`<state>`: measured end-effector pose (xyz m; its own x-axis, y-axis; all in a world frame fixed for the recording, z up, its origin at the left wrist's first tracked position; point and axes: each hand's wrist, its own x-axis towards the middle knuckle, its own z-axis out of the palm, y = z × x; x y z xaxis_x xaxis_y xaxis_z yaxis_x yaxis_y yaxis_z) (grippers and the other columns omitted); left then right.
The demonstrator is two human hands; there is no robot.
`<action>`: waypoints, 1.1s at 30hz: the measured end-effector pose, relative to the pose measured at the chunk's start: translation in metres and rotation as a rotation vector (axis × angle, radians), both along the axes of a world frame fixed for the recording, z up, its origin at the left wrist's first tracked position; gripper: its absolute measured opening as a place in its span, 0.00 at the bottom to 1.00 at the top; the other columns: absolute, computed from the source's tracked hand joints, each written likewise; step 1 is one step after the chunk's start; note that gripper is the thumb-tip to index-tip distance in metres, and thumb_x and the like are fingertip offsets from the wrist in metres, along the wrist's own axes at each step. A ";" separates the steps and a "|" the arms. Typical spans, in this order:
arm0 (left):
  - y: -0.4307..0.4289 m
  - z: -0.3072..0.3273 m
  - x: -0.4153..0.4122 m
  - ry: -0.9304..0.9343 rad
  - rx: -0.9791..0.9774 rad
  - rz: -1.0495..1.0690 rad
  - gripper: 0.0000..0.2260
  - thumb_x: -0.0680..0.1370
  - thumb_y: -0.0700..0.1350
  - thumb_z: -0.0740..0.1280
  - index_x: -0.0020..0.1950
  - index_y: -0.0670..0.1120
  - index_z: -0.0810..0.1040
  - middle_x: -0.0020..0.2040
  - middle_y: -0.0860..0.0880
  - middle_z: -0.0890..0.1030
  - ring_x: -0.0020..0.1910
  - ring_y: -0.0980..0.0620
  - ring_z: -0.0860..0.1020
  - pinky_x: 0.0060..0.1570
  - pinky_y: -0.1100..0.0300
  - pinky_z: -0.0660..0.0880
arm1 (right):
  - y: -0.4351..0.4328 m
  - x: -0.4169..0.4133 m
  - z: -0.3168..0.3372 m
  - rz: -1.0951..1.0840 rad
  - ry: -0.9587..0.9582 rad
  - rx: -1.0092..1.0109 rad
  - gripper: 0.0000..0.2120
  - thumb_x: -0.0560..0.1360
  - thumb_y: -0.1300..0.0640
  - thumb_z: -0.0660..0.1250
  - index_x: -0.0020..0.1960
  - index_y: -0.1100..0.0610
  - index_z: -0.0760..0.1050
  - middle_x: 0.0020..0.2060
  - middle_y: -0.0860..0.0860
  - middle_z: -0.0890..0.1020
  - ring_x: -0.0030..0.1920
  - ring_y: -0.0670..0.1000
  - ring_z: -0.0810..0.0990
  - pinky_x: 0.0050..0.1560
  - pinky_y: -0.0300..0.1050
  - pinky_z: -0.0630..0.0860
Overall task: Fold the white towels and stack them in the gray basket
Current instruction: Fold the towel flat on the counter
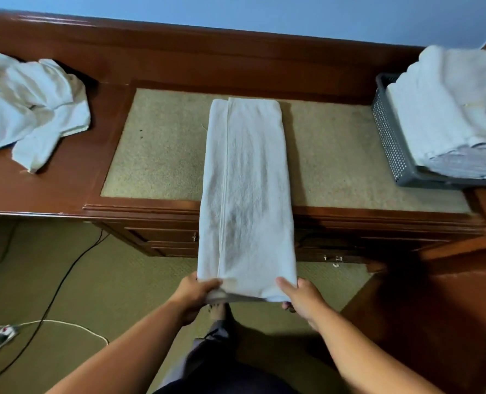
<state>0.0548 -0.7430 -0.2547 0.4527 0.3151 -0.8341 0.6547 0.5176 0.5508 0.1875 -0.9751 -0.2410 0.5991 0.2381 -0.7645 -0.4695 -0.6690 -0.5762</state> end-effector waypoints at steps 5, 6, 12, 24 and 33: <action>-0.032 0.024 -0.016 -0.079 -0.042 0.129 0.12 0.75 0.33 0.72 0.58 0.39 0.79 0.51 0.37 0.85 0.44 0.40 0.83 0.44 0.48 0.82 | -0.025 -0.018 0.035 -0.079 -0.026 0.130 0.13 0.80 0.47 0.66 0.55 0.57 0.76 0.34 0.53 0.79 0.30 0.47 0.77 0.34 0.42 0.73; -0.039 0.026 -0.022 -0.077 -0.036 0.131 0.12 0.75 0.33 0.72 0.58 0.39 0.79 0.51 0.37 0.85 0.45 0.39 0.83 0.49 0.44 0.82 | -0.032 -0.024 0.037 -0.073 -0.024 0.135 0.13 0.80 0.47 0.66 0.55 0.57 0.76 0.33 0.52 0.78 0.30 0.47 0.77 0.33 0.42 0.73; -0.105 0.028 -0.087 -0.025 -0.019 0.161 0.11 0.75 0.32 0.72 0.57 0.36 0.79 0.49 0.35 0.85 0.45 0.38 0.83 0.53 0.43 0.81 | -0.093 -0.086 0.039 -0.026 0.055 0.067 0.12 0.80 0.46 0.65 0.54 0.55 0.76 0.32 0.52 0.78 0.32 0.48 0.78 0.35 0.42 0.73; -0.089 0.097 -0.034 -0.361 -0.101 0.316 0.09 0.76 0.36 0.68 0.55 0.38 0.80 0.46 0.39 0.83 0.37 0.47 0.84 0.35 0.58 0.81 | -0.057 -0.037 0.100 -0.284 0.008 0.390 0.11 0.78 0.51 0.68 0.55 0.56 0.82 0.50 0.53 0.86 0.53 0.53 0.83 0.56 0.51 0.75; 0.019 0.139 0.142 -0.416 -0.054 0.333 0.08 0.80 0.42 0.66 0.40 0.47 0.77 0.35 0.50 0.85 0.31 0.57 0.82 0.44 0.59 0.73 | 0.069 0.135 0.147 -0.421 -0.035 0.512 0.09 0.78 0.48 0.68 0.52 0.52 0.81 0.54 0.53 0.85 0.57 0.54 0.81 0.51 0.53 0.75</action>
<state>0.1966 -0.7237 -0.1154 0.6311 0.4598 -0.6247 0.1826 0.6947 0.6958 0.3225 -0.9060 -0.0940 0.7426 0.3063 -0.5956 -0.6064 -0.0698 -0.7921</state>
